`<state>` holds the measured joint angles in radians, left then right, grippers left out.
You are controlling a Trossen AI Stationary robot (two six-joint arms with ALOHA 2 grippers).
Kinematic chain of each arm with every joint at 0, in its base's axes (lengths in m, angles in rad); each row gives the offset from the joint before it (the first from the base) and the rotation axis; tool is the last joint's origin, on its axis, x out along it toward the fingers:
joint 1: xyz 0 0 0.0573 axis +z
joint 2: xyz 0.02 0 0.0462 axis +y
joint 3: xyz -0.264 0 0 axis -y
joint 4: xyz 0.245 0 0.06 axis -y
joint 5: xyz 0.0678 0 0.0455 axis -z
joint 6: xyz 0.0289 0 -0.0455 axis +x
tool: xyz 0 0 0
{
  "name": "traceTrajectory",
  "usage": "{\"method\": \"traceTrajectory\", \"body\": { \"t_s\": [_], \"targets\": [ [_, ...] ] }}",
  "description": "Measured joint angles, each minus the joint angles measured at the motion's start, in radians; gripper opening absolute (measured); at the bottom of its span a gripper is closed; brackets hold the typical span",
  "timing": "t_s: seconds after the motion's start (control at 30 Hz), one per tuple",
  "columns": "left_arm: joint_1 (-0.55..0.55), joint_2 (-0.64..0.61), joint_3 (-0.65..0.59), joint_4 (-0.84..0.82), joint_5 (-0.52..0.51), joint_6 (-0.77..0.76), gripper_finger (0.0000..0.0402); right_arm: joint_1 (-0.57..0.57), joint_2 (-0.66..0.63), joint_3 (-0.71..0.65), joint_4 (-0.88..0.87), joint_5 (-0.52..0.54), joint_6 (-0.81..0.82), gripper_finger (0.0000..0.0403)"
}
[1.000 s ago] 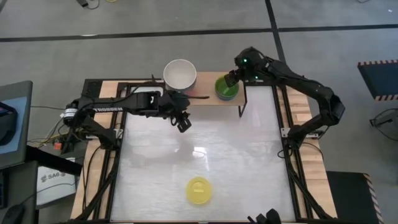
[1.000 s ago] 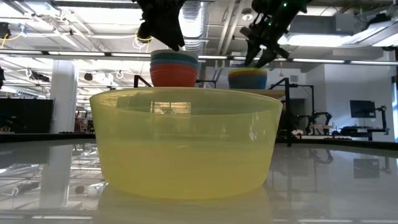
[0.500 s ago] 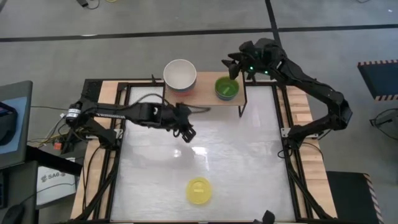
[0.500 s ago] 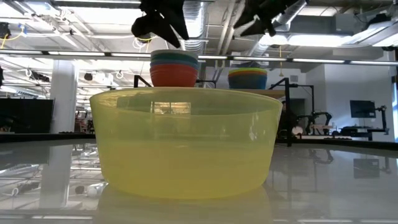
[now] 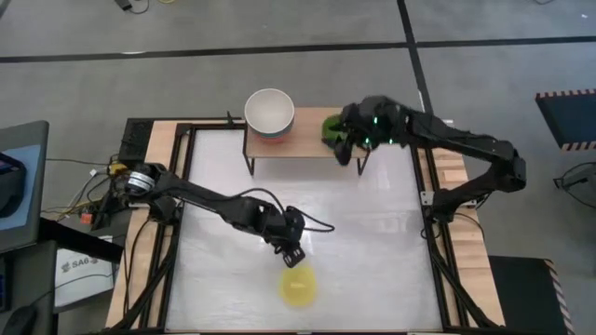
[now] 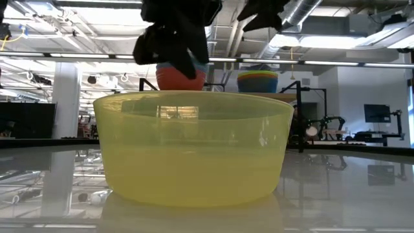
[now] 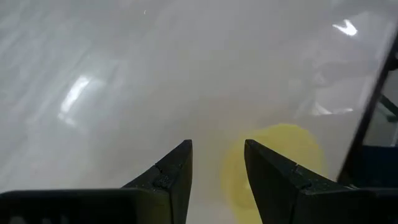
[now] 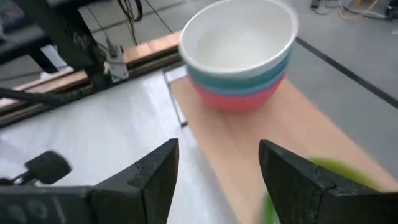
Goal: Place and stack bowls onto a shelf
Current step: Stack the light yellow bowl on top of the light green bowl on the shelf
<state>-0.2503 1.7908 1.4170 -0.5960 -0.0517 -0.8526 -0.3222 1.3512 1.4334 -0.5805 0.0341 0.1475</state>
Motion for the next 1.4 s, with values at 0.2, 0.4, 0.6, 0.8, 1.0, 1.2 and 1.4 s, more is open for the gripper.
{"method": "traceTrajectory", "body": {
  "t_s": [0.2, 0.4, 0.6, 0.8, 1.0, 1.2, 1.4],
  "targets": [
    [-0.027, -0.005, 0.001, 0.002, -0.007, 0.021, 0.0130, 0.194, -0.041, 0.000, -0.045, 0.125, 0.197, 0.0248],
    [-0.086, 0.041, 0.001, 0.036, -0.016, 0.020, 0.0130, 0.392, -0.096, 0.000, -0.169, 0.255, 0.358, 0.0248],
    [-0.130, 0.114, 0.000, 0.003, -0.010, 0.044, 0.0130, 0.591, -0.145, 0.000, -0.353, 0.452, 0.580, 0.0248],
    [-0.124, 0.178, 0.000, 0.069, 0.013, 0.044, 0.0129, 0.725, -0.165, 0.001, -0.421, 0.575, 0.705, 0.0248],
    [-0.118, 0.206, 0.001, 0.064, 0.013, 0.052, 0.0079, 0.763, -0.165, 0.000, -0.448, 0.622, 0.747, 0.0248],
    [-0.107, 0.208, 0.001, 0.079, 0.020, 0.055, 0.0006, 0.755, -0.173, 0.000, -0.462, 0.628, 0.750, 0.0248],
    [-0.090, 0.208, 0.033, 0.082, 0.021, 0.090, 0.0000, 0.716, -0.173, 0.000, -0.504, 0.631, 0.743, 0.0248]
  ]
}}
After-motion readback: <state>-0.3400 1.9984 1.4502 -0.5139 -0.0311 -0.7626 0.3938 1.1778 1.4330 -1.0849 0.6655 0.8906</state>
